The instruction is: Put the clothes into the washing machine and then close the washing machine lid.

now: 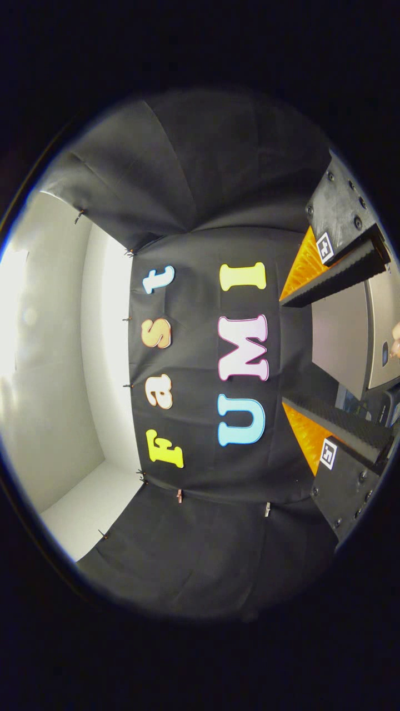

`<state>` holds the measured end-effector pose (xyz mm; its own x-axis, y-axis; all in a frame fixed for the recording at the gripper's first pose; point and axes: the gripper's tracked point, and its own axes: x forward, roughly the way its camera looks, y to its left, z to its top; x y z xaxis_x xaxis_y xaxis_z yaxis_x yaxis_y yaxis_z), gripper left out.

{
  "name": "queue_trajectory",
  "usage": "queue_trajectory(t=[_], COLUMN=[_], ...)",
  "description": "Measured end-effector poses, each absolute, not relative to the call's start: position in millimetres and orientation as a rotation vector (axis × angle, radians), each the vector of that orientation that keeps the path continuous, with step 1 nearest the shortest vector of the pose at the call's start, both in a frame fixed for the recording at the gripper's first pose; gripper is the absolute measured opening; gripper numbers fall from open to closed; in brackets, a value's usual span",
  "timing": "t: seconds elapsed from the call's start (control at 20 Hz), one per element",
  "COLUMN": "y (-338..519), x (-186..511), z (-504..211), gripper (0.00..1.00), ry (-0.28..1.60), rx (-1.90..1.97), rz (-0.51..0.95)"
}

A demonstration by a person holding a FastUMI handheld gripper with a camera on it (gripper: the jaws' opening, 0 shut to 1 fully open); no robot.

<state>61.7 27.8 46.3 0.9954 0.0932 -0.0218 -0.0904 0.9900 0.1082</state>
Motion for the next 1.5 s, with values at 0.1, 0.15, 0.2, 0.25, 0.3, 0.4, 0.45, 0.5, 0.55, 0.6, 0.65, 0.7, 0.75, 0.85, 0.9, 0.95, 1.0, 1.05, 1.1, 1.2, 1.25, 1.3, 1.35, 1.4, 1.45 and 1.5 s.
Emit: queue_trajectory(t=[0.1, 0.15, 0.2, 0.25, 0.3, 0.4, 0.45, 0.5, 0.55, 0.6, 0.65, 0.7, 0.75, 0.85, 0.9, 0.95, 1.0, 1.05, 1.1, 1.2, 1.25, 1.3, 1.35, 1.4, 1.45, 1.5], y=[20.2, 19.4, 19.6, 18.9, 18.9, 17.4, 18.0, 17.0, 15.2, 13.7, 11.5, 11.8, 13.0, 11.5, 10.2, 9.0, 9.0, 8.2, 7.4, 4.8, 3.8, 3.1, 2.8, 2.7, 3.3, 3.1], x=[45.6, 38.9, 31.9, 24.9, 18.5, 8.8, 5.6, 4.0, 2.3, 1.3, 0.6, 0.7, 0.2, 1.8, 1.8, 2.4, 2.5, 2.2, 2.4, 2.0, 2.4, 2.8, 3.7, 4.2, 4.5, 5.4], z=[48.9, 49.6, 50.2, 51.1, 52.3, 54.4, 53.2, 52.9, 53.8, 52.3, 51.5, 49.8, 49.2, 48.5, 49.0, 50.4, 51.0, 52.4, 52.7, 52.4, 51.6, 50.9, 50.2, 49.3, 48.2, 48.3], gripper=[0.98, 0.98, 0.98, 0.98, 0.98, 0.98, 0.98, 0.98, 0.98, 0.98, 0.98, 0.98, 0.98, 0.98, 0.97, 0.98, 0.98, 0.98, 0.98, 0.98, 0.98, 0.98, 0.98, 0.98, 0.98, 0.98], ry=[0.019, 0.017, 0.014, 0.011, 0.002, -0.006, -0.007, -0.008, -0.01, -0.007, -0.003, 0.002, 0.006, 0.01, 0.01, 0.007, 0.003, 0.0, -0.001, 0.001, 0.003, 0.005, 0.009, 0.012, 0.014, 0.015], rx=[0.081, 0.066, 0.054, 0.043, 0.037, 0.036, 0.041, 0.043, 0.043, 0.04, 0.038, 0.04, 0.043, 0.042, 0.042, 0.046, 0.052, 0.059, 0.066, 0.073, 0.072, 0.071, 0.069, 0.068, 0.066, 0.063], rz=[0.102, 0.113, 0.124, 0.129, 0.134, 0.132, 0.133, 0.128, 0.122, 0.115, 0.109, 0.11, 0.113, 0.113, 0.111, 0.112, 0.113, 0.113, 0.112, 0.108, 0.106, 0.103, 0.101, 0.1, 0.1, 0.1])
